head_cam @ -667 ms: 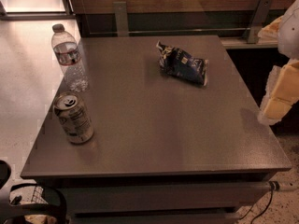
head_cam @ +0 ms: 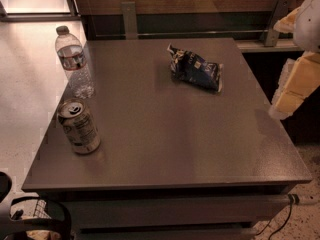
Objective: Move blue chip bag near 7up can
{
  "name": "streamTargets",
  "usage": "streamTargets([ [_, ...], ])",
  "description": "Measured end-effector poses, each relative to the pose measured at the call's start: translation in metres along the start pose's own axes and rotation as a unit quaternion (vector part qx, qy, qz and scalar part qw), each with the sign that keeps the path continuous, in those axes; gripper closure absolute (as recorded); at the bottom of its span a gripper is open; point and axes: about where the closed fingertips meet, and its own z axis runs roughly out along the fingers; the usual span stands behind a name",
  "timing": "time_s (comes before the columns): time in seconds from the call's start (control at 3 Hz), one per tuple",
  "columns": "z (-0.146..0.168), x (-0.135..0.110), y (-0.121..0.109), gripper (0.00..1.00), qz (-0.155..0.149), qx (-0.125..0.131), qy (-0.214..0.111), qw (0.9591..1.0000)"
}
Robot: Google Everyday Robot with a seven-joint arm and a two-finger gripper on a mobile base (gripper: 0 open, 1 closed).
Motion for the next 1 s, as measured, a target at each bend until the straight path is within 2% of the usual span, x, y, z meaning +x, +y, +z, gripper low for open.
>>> streamTargets([
  [0.33,0.017,-0.012,-0.044,0.00,0.010,0.020,-0.032,0.9992],
  [0.67,0.063,-0.024,-0.098,0.00,0.039,0.032,-0.087,0.9949],
  [1.0,0.095,-0.032,-0.118,0.00,0.057,0.028,-0.114,0.9915],
])
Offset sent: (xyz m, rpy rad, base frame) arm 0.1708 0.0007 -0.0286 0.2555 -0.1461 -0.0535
